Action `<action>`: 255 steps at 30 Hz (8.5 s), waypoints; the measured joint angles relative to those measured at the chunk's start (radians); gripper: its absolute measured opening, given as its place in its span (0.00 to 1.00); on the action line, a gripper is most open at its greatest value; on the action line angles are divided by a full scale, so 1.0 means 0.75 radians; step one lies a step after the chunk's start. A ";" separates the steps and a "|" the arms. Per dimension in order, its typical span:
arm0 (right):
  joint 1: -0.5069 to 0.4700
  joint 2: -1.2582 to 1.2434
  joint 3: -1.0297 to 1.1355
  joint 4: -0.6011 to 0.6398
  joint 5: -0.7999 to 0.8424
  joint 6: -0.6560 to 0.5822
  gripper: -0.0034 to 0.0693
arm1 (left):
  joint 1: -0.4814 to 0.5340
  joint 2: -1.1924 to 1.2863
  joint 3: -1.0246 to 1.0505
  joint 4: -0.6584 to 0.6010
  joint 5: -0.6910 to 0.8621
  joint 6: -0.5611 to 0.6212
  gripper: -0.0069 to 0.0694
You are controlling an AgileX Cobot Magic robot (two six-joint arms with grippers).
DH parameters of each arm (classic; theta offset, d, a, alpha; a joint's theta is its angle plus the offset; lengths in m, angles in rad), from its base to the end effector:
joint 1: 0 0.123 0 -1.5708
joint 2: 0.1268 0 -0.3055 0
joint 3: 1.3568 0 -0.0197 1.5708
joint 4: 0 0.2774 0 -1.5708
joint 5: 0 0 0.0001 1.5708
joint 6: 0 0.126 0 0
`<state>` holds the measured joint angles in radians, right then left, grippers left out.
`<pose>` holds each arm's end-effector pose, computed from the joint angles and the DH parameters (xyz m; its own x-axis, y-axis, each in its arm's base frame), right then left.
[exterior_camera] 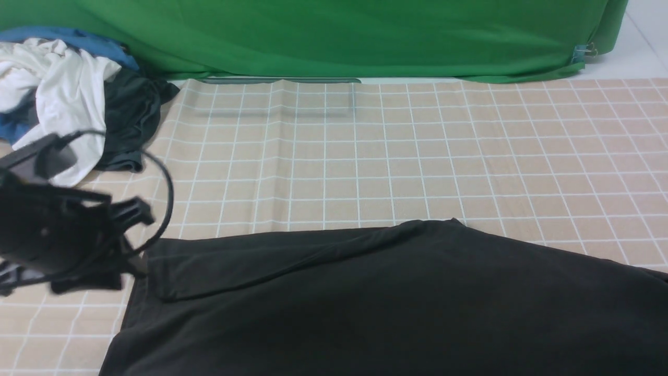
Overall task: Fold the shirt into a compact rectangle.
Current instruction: 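Pull the folded dark garment lengthwise by its ends to straighten it flat on the table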
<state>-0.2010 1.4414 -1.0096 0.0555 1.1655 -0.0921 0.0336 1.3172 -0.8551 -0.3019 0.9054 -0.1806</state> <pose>0.2703 -0.0485 0.2277 -0.9894 0.1301 -0.0646 0.1272 0.9908 0.0465 0.2652 -0.0206 0.2262 -0.9006 -0.3825 -0.2065 -0.3077 0.8964 -0.3190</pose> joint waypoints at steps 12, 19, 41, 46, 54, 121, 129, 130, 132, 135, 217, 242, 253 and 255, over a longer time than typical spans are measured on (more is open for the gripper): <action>0.317 -0.138 0.000 0.223 -0.210 -0.162 0.11 | -0.033 0.444 -0.002 0.103 -0.190 -0.041 0.10; 0.383 -0.138 0.000 0.234 -0.311 -0.162 0.13 | -0.035 0.489 -0.009 0.090 -0.310 -0.044 0.11; 0.383 -0.138 0.000 0.243 -0.271 -0.162 0.16 | 0.038 0.423 -0.177 0.005 -0.255 0.066 0.11; 0.383 -0.138 0.000 0.243 -0.271 -0.162 0.17 | 0.038 0.426 -0.178 0.100 -0.254 0.160 0.14; 0.383 -0.138 0.000 0.243 -0.289 -0.161 0.17 | 0.033 0.501 -0.179 0.076 -0.378 0.191 0.49; 0.321 0.427 -0.159 0.094 -0.403 -0.161 0.13 | -0.386 0.345 -0.227 0.027 -0.070 -0.059 0.10; 0.321 0.440 -0.160 0.103 -0.199 -0.162 0.11 | -0.602 0.370 -0.031 0.023 -0.199 -0.094 0.10; 0.321 0.429 -0.160 0.103 -0.173 -0.162 0.11 | -0.604 0.372 -0.026 0.023 -0.213 -0.099 0.10; 0.321 0.409 -0.160 0.106 -0.117 -0.163 0.11 | -0.604 0.372 -0.022 0.023 -0.247 -0.103 0.11; 0.321 0.403 -0.162 0.107 -0.083 -0.163 0.12 | -0.604 0.372 -0.021 0.023 -0.291 -0.104 0.11; 0.325 0.363 0.038 -0.223 -0.541 0.063 0.10 | -0.558 0.372 -0.091 0.043 -0.291 -0.165 0.11; 0.084 0.279 -0.043 -0.216 -0.308 0.016 0.44 | -0.558 0.372 -0.091 0.072 -0.300 -0.096 0.11; 0.002 0.282 0.004 -0.212 -0.198 0.059 0.84 | -0.550 0.351 -0.091 0.072 -0.237 -0.092 0.11; -0.049 0.282 0.035 -0.196 -0.195 0.059 0.88 | -0.549 0.316 -0.091 0.072 -0.224 -0.092 0.11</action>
<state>-0.2380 1.6529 -0.9830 -0.0913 1.0195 -0.0479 -0.3781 1.5542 -0.9230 -0.2481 0.7376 -0.2499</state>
